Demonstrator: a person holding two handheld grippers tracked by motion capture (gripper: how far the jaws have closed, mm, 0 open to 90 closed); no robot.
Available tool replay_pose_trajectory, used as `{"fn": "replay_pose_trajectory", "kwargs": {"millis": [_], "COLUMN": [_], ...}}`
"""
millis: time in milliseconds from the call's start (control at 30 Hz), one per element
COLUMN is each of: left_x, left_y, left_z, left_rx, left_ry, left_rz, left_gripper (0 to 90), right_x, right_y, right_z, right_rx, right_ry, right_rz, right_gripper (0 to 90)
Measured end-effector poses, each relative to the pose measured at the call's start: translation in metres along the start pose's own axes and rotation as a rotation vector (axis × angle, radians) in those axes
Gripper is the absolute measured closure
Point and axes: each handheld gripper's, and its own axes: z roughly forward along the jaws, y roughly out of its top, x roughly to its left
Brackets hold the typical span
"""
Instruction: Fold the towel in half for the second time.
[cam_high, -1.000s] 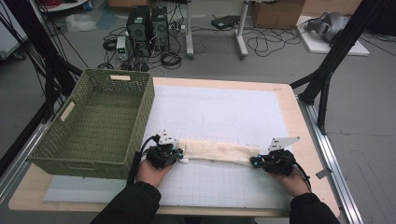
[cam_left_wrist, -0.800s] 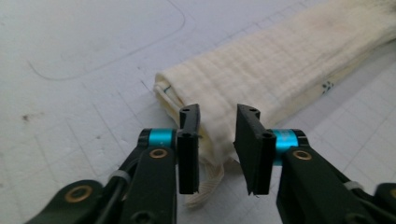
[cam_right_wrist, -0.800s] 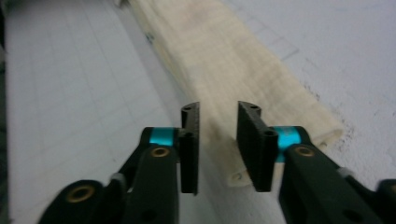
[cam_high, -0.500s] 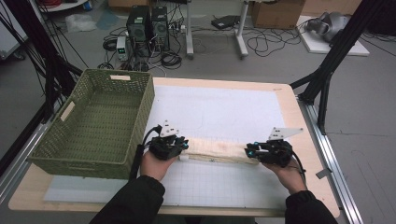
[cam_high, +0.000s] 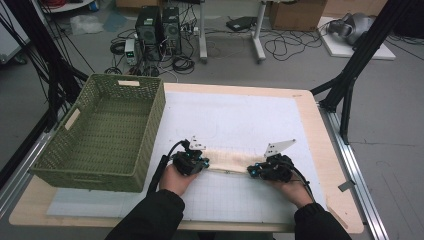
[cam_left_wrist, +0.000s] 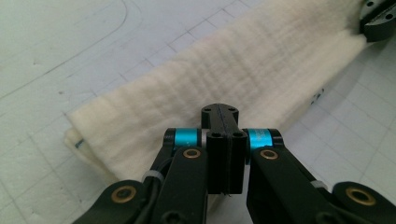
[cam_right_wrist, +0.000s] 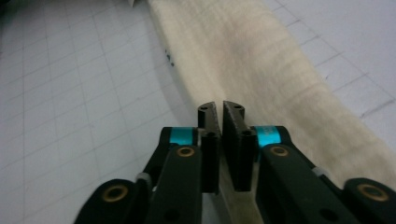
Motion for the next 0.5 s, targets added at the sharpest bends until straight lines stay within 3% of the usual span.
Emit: {"fn": "replay_pose_trajectory", "kwargs": {"millis": [133,200,333,400,500], "left_x": [0.004,0.008,0.005,0.005,0.01], "left_y": [-0.004,-0.008,-0.008,-0.008,-0.008], "left_z": [-0.004,-0.005,-0.008,-0.016,-0.023], "left_rx": [0.005,-0.016,-0.038,-0.077,-0.104], "left_ry": [0.006,-0.017,-0.012,0.0,0.041], "left_rz": [0.008,-0.027,0.002,0.01,0.0], "left_gripper": [89.9,89.8,88.1,81.8,76.0], "right_x": [0.001,0.001,0.002,0.004,0.004], "right_y": [-0.006,-0.009,-0.008,-0.007,-0.003], "right_z": [-0.004,-0.004,-0.004,-0.008,-0.021], "right_rx": [0.01,0.005,0.001,-0.031,-0.11], "right_ry": [0.006,0.005,-0.004,-0.004,-0.046], "right_rz": [-0.008,-0.007,-0.016,-0.032,-0.034], "right_gripper": [89.4,89.4,87.7,83.7,76.3]}}
